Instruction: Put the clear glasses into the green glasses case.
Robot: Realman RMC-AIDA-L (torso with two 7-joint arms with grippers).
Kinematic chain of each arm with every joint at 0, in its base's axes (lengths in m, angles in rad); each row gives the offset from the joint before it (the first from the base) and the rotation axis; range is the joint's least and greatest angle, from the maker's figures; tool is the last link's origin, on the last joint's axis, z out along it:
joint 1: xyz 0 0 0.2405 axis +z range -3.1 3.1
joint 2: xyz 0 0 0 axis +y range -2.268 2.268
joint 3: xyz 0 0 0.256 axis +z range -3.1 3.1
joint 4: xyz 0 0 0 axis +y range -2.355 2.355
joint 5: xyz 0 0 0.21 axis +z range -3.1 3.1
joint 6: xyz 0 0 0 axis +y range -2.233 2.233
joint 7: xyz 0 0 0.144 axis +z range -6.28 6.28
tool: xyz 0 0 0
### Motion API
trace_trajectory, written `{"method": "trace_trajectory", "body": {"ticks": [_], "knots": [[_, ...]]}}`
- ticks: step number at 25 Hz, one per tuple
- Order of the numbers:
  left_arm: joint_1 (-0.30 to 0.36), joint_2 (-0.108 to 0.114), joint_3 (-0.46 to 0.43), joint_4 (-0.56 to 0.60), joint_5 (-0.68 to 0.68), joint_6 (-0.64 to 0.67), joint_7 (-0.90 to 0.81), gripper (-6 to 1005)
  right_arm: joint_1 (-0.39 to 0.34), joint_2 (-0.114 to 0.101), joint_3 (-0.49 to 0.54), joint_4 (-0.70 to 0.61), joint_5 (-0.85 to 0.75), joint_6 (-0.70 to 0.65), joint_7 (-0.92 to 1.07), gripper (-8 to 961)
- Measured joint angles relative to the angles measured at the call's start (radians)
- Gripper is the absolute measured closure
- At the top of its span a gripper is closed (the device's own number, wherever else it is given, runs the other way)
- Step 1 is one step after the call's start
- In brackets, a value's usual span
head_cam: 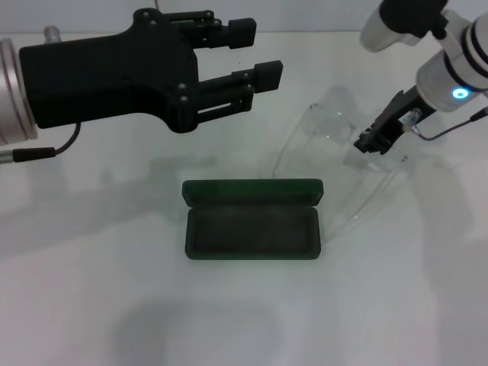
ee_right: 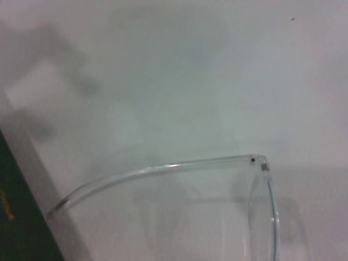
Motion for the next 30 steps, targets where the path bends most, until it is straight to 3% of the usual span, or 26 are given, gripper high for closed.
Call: {"method": "trace_trajectory", "body": {"ticks": [8,16,19,22,26,30], "knots": [[0.012,-0.001,0.000,0.000,-0.008,0.003,0.008,511,-0.117,-0.007,0.009,-0.194,0.010,-0.056,0.035,841],[0.023,0.000,-0.014,0.003,-0.042,0.022,0.011,521,-0.332,-0.009,0.021,-0.610,0.018,-0.117,0.066,843],[0.021,-0.001,-0.015,0.002,-0.045,0.026,0.011,525,-0.437,-0.009,0.047,-0.789,0.099,-0.118,0.053,844],[0.018,-0.001,-0.015,0.002,-0.058,0.045,0.023,528,-0.534,-0.009,0.106,-0.881,0.288,-0.123,-0.028,845],[0.017,0.000,-0.015,-0.002,-0.098,0.067,0.038,533,-0.627,-0.010,0.154,-0.813,0.722,-0.157,-0.284,845],[0.008,0.001,-0.014,-0.003,-0.146,0.098,0.041,538,-0.622,-0.009,0.154,-0.573,1.025,-0.255,-0.521,844]]}}
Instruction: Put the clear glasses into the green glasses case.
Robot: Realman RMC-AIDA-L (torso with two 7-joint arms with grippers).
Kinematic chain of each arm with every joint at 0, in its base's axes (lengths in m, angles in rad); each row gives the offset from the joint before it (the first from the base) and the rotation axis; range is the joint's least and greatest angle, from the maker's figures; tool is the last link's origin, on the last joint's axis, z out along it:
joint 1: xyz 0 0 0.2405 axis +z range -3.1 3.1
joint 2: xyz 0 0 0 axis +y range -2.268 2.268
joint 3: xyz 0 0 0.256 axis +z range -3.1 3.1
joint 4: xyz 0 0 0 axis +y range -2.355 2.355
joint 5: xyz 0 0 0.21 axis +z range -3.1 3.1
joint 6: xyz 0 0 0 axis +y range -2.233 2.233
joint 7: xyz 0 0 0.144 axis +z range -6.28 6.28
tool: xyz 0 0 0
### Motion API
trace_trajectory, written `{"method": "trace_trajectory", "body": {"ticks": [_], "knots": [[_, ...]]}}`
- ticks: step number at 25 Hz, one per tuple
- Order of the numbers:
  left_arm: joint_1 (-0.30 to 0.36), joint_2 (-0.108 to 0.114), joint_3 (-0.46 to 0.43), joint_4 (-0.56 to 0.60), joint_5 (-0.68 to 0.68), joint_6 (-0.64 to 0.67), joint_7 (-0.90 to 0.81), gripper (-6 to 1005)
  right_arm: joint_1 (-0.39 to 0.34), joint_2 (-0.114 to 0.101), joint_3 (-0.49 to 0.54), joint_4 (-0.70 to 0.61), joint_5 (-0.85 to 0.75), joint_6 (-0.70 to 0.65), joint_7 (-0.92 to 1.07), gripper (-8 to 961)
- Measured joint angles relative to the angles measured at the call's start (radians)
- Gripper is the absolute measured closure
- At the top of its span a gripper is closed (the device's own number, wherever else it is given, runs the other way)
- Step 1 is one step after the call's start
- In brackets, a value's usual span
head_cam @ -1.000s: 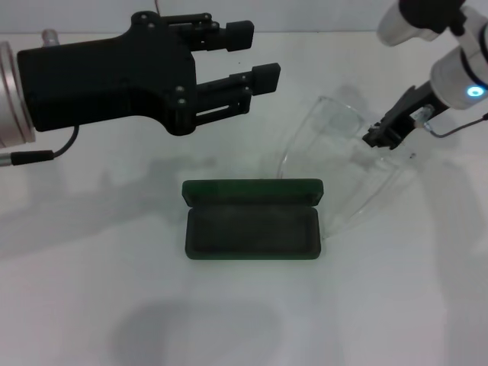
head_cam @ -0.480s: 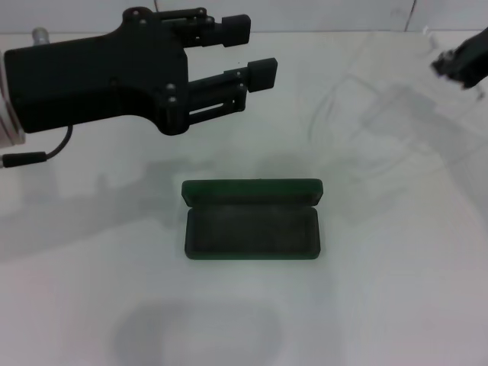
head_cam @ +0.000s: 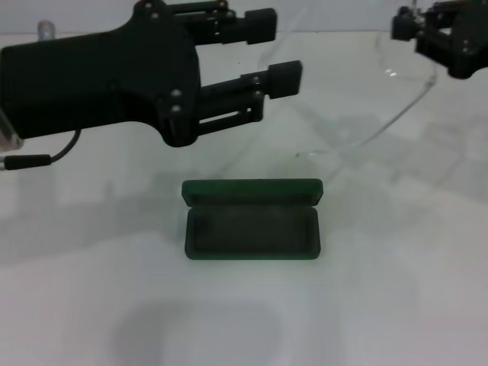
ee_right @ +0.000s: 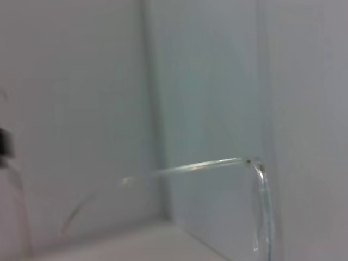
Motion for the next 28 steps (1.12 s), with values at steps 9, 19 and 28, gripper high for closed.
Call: {"method": "trace_trajectory", "body": {"ticks": [9,19,28], "knots": [[-0.039,0.001,0.003,-0.091,-0.197,0.075,0.021,549,0.199,0.005,-0.037,0.488,0.120,-0.171,-0.265,844],[-0.156,0.004,-0.077,-0.397,-0.241,0.187,0.092,802,0.270,0.012,-0.102,0.568,0.142,-0.213,-0.315,845],[-0.223,0.006,-0.129,-0.588,-0.159,0.187,0.170,918,0.260,0.005,-0.094,0.567,0.177,-0.247,-0.318,846]]}}
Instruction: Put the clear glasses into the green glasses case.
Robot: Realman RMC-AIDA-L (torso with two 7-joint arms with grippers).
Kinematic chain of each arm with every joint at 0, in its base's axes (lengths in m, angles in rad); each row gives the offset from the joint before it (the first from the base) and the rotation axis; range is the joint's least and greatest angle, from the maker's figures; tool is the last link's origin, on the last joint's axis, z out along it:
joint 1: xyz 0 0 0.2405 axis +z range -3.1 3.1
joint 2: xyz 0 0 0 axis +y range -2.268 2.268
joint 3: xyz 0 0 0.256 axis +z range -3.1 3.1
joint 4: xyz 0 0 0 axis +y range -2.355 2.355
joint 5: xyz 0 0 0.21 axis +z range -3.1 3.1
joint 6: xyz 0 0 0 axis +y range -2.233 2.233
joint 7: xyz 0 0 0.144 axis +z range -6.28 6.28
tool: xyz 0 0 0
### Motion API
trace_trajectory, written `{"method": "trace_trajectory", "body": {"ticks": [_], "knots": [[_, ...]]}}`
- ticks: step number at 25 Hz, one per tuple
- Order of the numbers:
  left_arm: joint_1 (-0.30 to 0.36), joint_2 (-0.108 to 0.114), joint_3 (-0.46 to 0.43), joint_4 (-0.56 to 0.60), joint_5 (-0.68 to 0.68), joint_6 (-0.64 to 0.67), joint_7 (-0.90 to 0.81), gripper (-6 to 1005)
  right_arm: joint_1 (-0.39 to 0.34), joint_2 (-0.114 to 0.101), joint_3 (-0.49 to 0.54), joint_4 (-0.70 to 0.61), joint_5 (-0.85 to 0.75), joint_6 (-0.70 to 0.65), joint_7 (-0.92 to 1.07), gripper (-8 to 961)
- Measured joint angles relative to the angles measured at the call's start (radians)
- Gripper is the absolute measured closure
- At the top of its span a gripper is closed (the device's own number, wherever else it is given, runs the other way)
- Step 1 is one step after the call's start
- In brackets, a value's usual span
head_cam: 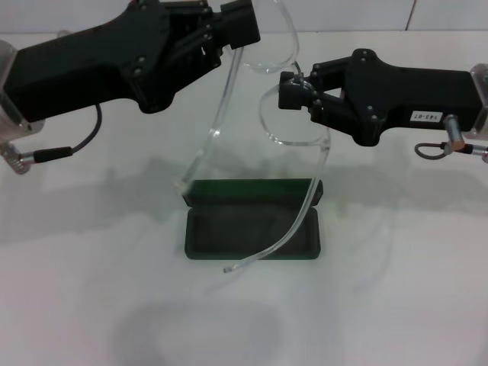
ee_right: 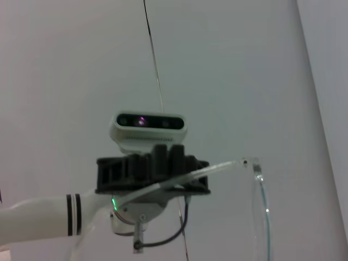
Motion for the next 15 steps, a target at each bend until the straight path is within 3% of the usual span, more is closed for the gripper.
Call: {"method": "trace_trajectory", "body": {"ticks": [15], "knots": [[0.005,-0.003,0.001,-0.012,-0.024,0.017,0.011,946,-0.006,0.001,0.002,-0.001,0.004,-0.003,-0.014,847]]}}
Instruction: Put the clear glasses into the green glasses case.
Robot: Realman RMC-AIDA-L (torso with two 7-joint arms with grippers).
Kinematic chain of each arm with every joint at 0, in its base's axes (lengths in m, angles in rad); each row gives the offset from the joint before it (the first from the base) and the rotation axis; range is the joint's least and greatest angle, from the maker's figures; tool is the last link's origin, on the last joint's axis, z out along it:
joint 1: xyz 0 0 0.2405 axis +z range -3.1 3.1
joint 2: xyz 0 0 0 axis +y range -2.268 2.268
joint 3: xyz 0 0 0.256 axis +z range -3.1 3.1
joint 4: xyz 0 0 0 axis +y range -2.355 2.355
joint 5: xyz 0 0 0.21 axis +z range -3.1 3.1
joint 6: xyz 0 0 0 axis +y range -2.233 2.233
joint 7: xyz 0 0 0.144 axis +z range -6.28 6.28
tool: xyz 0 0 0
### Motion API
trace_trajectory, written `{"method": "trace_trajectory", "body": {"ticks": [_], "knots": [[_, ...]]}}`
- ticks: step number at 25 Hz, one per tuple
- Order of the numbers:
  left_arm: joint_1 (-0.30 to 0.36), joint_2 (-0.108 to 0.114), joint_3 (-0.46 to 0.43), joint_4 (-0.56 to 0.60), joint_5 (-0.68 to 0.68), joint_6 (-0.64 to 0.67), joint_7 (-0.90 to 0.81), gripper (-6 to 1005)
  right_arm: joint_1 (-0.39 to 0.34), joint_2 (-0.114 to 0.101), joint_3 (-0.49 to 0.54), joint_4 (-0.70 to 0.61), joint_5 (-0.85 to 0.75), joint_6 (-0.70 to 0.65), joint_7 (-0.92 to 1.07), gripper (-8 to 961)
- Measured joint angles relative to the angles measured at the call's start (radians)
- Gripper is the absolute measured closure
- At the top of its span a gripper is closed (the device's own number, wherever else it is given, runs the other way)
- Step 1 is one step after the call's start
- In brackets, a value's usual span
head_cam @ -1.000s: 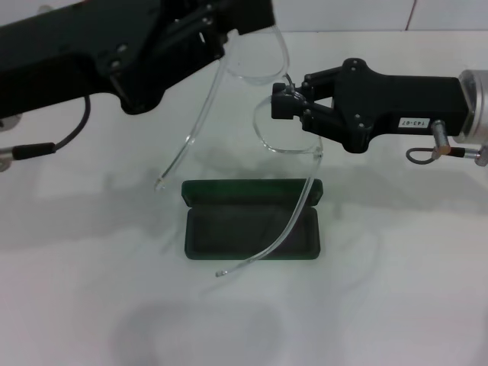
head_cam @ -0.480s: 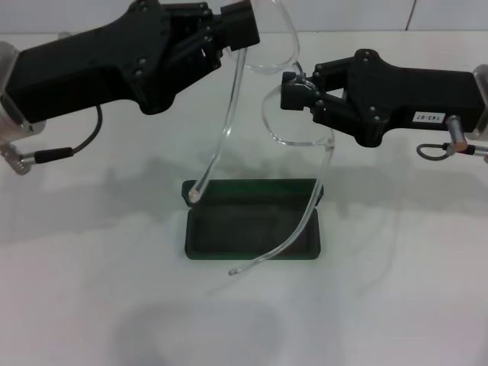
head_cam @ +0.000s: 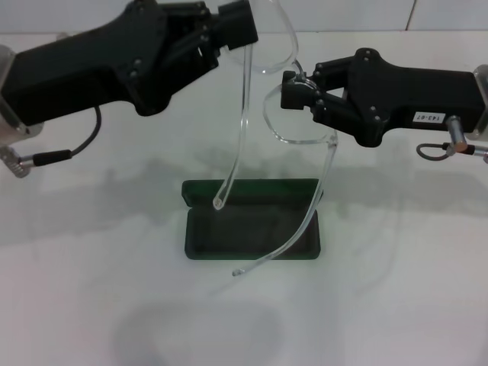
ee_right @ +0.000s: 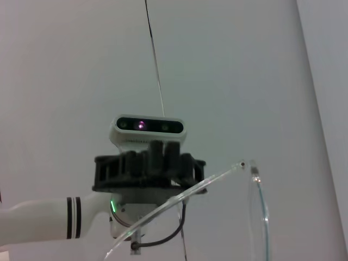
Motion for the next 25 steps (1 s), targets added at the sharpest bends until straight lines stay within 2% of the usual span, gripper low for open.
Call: {"method": "trace_trajectory", "body": {"ticks": [14,25], "knots": [[-0.021,-0.003,0.011,-0.083,-0.004,0.007,0.042,947,0.002,0.003,-0.011,0.003,0.054,-0.032,-0.022,847],[-0.026,-0.003,0.010,-0.100,-0.012,0.011,0.063,947,0.007,0.003,-0.011,0.005,0.058,-0.024,-0.028,848]]}}
